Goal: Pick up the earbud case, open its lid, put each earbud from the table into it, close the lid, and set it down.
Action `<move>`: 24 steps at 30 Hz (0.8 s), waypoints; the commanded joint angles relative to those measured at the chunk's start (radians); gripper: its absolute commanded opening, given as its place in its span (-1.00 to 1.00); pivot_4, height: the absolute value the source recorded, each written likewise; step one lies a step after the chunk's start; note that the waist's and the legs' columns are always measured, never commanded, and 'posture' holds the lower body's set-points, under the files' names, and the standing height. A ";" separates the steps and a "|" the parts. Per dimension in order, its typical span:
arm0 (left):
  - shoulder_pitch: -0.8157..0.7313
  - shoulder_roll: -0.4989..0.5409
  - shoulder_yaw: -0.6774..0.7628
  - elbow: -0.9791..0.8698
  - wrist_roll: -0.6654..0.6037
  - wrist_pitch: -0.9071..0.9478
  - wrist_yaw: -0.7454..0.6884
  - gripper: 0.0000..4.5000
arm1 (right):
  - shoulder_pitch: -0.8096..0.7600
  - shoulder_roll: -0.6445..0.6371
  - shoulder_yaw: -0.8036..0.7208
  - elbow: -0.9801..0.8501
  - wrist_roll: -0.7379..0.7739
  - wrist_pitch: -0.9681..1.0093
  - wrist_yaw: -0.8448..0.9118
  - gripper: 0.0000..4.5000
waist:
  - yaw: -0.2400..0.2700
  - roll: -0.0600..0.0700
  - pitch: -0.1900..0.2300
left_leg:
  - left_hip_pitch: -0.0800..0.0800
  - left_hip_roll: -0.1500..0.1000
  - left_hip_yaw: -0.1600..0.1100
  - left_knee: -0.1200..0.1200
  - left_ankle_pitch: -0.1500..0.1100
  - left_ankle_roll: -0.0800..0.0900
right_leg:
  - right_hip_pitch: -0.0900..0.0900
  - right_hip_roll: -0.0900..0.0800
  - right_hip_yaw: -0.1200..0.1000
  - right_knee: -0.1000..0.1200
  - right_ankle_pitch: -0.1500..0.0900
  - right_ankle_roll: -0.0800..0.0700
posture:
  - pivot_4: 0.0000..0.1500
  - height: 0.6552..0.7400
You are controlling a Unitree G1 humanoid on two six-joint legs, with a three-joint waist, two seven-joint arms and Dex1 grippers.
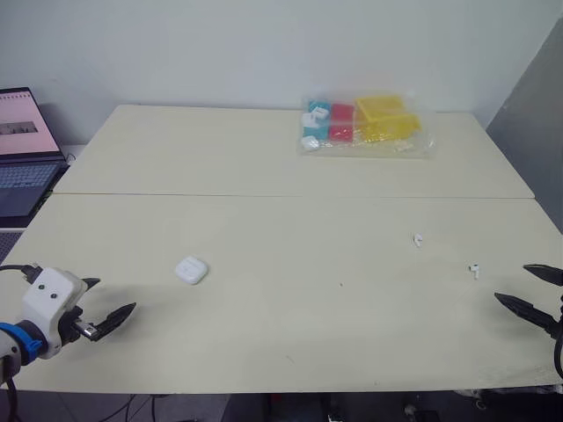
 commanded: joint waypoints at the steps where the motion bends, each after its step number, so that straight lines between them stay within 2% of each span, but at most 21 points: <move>1: -0.007 0.004 0.028 -0.034 -0.016 0.032 0.006 1.00 | -0.017 -0.004 -0.029 -0.011 -0.008 -0.015 -0.004 0.99 | 0.000 0.000 0.000 | 0.000 0.000 0.000 0.000 0.000 0.000 | 0.000 0.000 0.000 0.000 0.000 0.000 | 1.00 1.00; 5: -0.016 0.018 0.020 -0.031 0.016 0.024 0.010 1.00 | -0.040 0.008 -0.012 -0.005 -0.016 -0.025 -0.016 0.99 | 0.000 0.000 0.000 | 0.000 0.000 0.000 0.000 0.000 0.000 | 0.000 0.000 0.000 0.000 0.000 0.000 | 1.00 1.00; 10: -0.023 0.020 0.038 -0.060 -0.071 0.053 -0.082 1.00 | -0.080 0.023 -0.010 0.018 -0.040 -0.058 -0.034 0.99 | 0.000 0.000 0.000 | 0.000 0.000 0.000 0.000 0.000 0.000 | 0.000 0.000 0.000 0.000 0.000 0.000 | 1.00 1.00; 15: -0.024 0.028 0.037 -0.041 -0.037 0.077 -0.056 1.00 | -0.085 0.020 -0.008 0.019 -0.037 -0.040 -0.026 0.99 | 0.000 0.000 0.000 | 0.000 -0.001 0.000 0.001 0.000 0.000 | 0.000 0.000 0.000 0.001 0.000 0.000 | 1.00 1.00; 24: 0.037 0.021 0.045 -0.120 -0.078 0.121 -0.112 1.00 | -0.072 0.026 -0.013 0.004 -0.039 -0.041 -0.014 0.99 | 0.000 0.000 0.000 | 0.000 0.000 0.000 0.002 0.000 0.000 | 0.001 0.001 0.001 0.002 0.000 0.001 | 1.00 1.00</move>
